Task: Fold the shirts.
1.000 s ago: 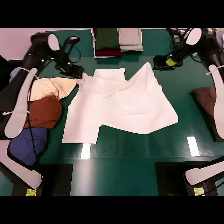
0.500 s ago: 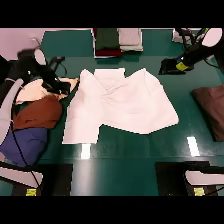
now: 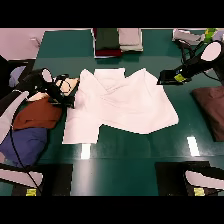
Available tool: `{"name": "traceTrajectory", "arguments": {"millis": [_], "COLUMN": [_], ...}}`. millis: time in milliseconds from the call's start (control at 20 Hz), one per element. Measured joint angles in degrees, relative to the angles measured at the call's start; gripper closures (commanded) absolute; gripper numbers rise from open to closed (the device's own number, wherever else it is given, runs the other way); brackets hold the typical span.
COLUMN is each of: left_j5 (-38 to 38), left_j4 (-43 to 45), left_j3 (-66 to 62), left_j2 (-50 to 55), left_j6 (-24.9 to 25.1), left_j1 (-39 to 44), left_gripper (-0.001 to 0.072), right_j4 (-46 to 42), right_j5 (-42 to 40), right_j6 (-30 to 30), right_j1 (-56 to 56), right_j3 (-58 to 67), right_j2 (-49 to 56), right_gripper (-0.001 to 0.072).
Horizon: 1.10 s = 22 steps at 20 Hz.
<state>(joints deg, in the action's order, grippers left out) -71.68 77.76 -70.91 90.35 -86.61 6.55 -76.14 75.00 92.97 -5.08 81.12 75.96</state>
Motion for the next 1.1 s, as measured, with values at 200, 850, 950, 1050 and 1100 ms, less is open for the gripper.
{"name": "traceTrajectory", "arguments": {"millis": [200, 850, 950, 1050, 1100], "left_j5": [0.83, 1.11, 1.11, 0.96, 0.85], "left_j4": [-1.64, -1.6, -1.73, -1.77, -1.77], "left_j3": [0.52, -0.31, -0.31, -0.31, -0.31], "left_j2": [-0.07, -12.11, -12.37, -12.52, -12.59], "left_j6": [0.96, 4.61, 4.59, 4.59, 4.59], "left_j1": [0.17, 0.11, 0.11, 0.11, 0.11], "left_gripper": [0.068, 0.0679, 0.0679, 0.0679, 0.0679], "right_j4": [0.11, -0.22, -0.09, 0.11, 0.11], "right_j5": [0.24, 5.11, 3.1, 0.59, -1.05], "right_j6": [0.48, 5.99, 8.2, 10.56, 11.91], "right_j1": [0.0, 8.9, 8.24, 6.73, 5.88], "right_j3": [-0.48, -33.31, -36.89, -38.99, -39.63], "right_j2": [-0.15, -12.39, -13.05, -13.42, -13.51], "right_gripper": [0.0194, 0.0181, 0.0182, 0.0184, 0.0185]}}
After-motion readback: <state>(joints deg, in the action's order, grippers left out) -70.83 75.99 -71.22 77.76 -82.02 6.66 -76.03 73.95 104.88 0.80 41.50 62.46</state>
